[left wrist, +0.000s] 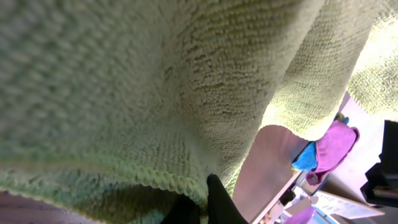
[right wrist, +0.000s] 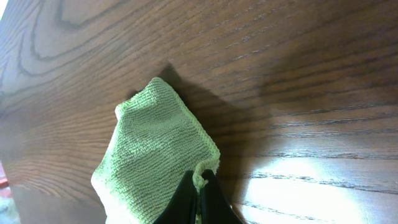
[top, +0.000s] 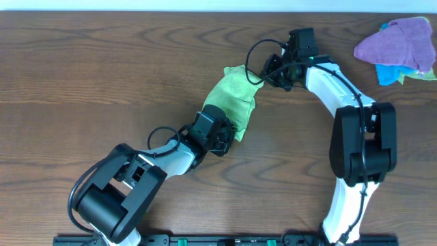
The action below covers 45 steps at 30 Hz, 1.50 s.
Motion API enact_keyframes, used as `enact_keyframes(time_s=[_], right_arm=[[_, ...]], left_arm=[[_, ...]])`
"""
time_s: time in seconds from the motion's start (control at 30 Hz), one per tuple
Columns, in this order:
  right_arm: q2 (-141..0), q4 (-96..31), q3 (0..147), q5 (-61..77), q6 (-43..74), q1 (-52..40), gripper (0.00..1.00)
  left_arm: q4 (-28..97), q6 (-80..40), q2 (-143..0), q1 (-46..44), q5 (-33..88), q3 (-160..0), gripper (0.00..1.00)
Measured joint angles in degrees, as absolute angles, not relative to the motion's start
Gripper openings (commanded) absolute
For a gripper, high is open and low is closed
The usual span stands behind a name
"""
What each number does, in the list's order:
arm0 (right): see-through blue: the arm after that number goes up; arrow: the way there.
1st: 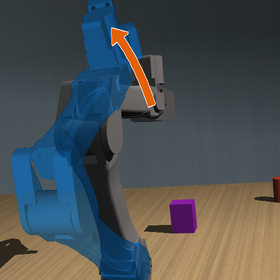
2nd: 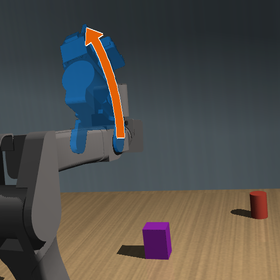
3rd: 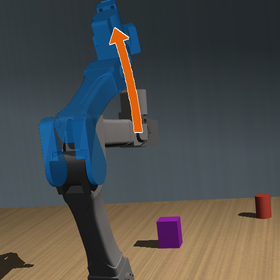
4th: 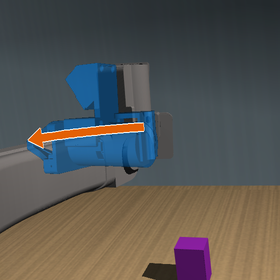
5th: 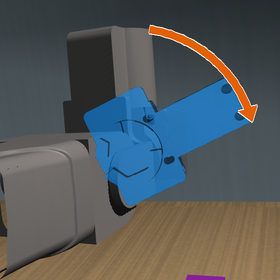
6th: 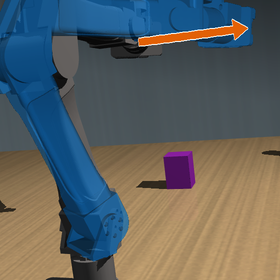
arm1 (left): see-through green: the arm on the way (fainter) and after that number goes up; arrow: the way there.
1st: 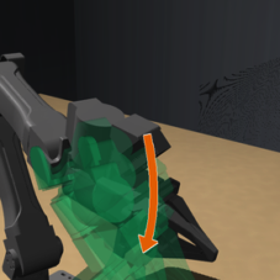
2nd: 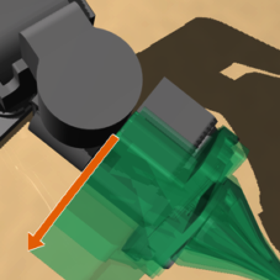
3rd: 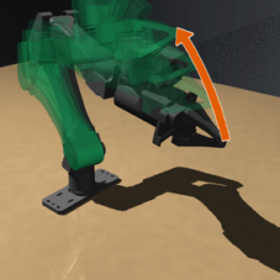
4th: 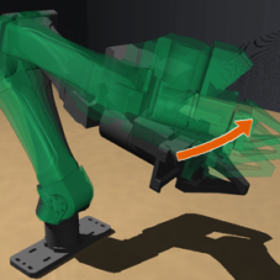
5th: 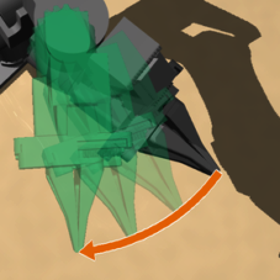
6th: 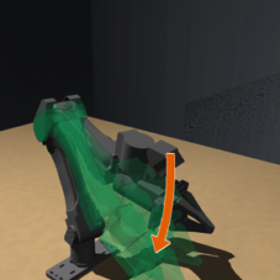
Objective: Fold the cloth
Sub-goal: 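Grasp the green cloth's left corner with the left gripper, then pull the cloth apart with both grippers to spread it flat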
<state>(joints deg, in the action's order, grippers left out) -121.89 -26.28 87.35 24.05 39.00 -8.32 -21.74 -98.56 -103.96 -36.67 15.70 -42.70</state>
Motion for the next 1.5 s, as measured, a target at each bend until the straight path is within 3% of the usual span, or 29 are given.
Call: enact_keyframes(time_s=[0.27,0.53,0.83,1.5], right_arm=[[-121.8,-27.3,87.3,24.9,36.6,-8.3,0.01],[-117.1,-31.4,87.2,23.4,33.8,-8.3,0.01],[-109.7,-40.1,87.2,20.5,31.6,-8.4,0.01],[-94.6,-67.6,87.1,1.9,30.4,-16.9,0.01]], left_arm=[[-30.0,-91.3,-104.0,-34.0,21.1,-42.9,0.06],[-30.0,-85.2,-103.9,-25.5,30.3,-42.9,0.06],[-29.6,-81.7,-101.3,-24.4,37.7,-42.9,0.06],[0.8,-61.2,-87.9,-14.9,49.5,-43.1,0.06]])
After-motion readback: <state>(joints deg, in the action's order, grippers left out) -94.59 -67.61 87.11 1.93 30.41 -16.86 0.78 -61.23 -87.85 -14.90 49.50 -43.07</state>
